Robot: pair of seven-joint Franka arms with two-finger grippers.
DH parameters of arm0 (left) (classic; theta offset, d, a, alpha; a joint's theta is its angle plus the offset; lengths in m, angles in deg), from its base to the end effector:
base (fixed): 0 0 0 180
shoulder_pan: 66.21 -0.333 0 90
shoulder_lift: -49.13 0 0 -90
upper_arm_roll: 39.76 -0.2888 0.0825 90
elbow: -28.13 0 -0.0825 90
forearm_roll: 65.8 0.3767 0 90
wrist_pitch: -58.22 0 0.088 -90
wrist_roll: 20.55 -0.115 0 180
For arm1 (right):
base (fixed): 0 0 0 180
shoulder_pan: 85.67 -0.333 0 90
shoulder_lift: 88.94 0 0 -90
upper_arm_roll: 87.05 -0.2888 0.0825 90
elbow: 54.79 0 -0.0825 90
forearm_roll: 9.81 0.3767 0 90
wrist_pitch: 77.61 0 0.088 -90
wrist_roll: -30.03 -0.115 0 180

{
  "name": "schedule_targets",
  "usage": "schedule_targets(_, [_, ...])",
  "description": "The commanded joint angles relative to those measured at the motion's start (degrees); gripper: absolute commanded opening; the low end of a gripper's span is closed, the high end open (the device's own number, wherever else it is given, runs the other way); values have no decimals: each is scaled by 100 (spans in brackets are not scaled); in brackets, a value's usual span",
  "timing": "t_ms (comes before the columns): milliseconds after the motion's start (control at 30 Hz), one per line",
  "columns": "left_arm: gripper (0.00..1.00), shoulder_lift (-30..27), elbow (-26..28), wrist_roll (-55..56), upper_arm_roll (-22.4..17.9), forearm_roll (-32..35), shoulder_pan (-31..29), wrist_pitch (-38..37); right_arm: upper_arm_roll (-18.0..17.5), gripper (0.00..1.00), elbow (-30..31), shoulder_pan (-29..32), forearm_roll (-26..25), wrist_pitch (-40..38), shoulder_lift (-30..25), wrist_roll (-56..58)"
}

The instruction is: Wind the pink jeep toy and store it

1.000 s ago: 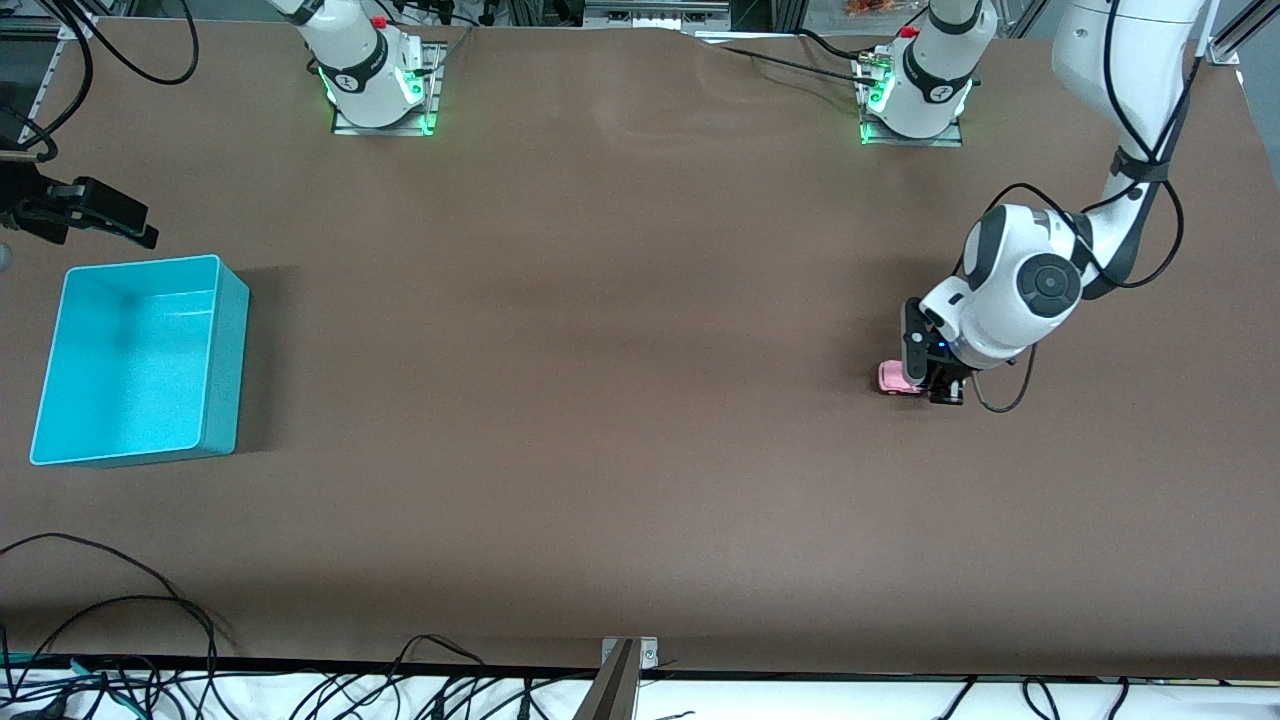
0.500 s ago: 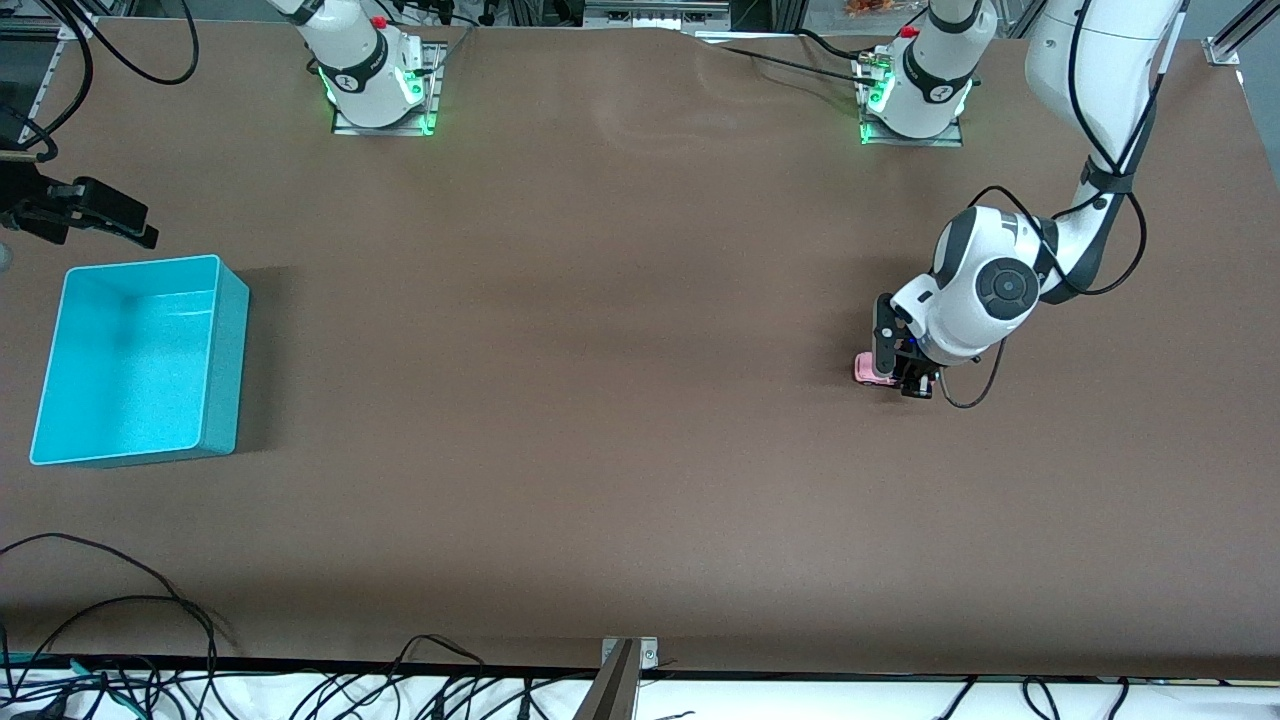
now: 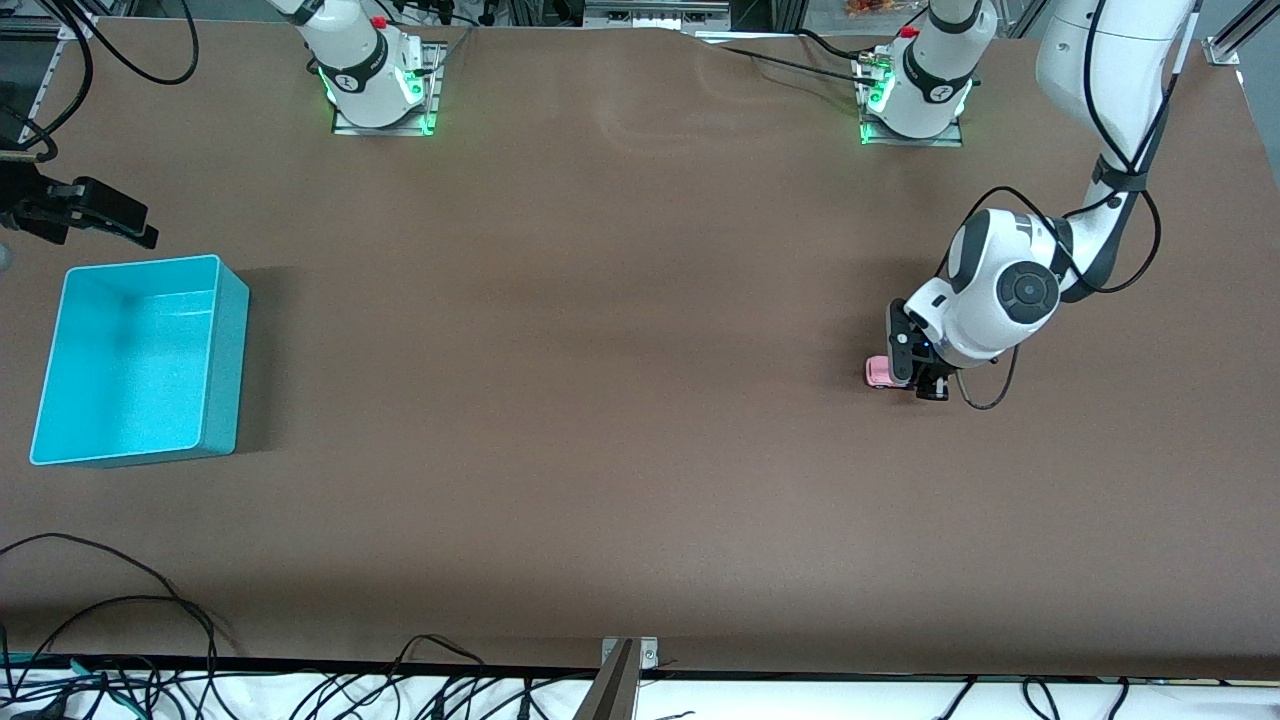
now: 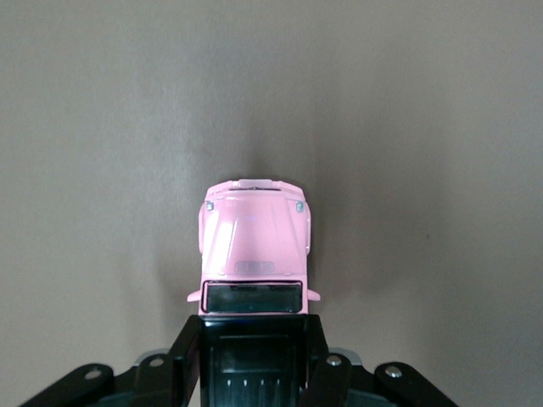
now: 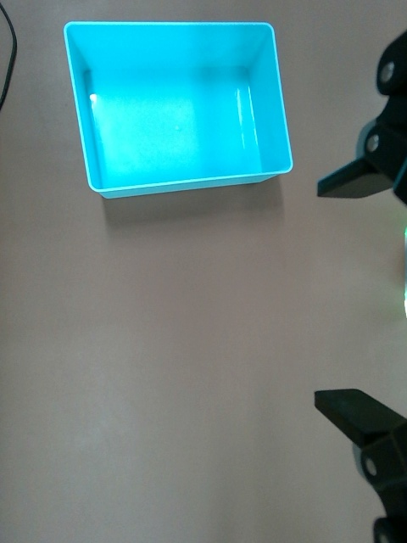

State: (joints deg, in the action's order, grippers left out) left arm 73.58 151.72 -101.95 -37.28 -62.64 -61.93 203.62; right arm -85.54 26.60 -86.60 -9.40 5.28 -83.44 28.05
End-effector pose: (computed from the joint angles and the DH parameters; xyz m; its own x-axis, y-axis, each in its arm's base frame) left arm 0.5427 -0.0656 0.1671 -0.0109 -0.9998 -0.0180 -0.9990 0.0101 0.0433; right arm 0.5612 -0.0041 0.5945 0.9966 -0.0438 -0.0698 -0.0441 -0.9990 -0.0022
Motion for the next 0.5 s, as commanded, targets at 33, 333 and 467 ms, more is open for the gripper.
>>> schedule_targets(33, [0,395,24,-34,-142,-52,-120,173,-2,100,-97,14,73,-62,22,58])
schedule_targets(333, [0,386,16,-596,-441,62,-217,182,7,100,-106,14,65,-62,22,58])
schedule_targets(467, [0,386,16,-807,-590,62,-226,182,7,100,-106,14,56,-62,13,67])
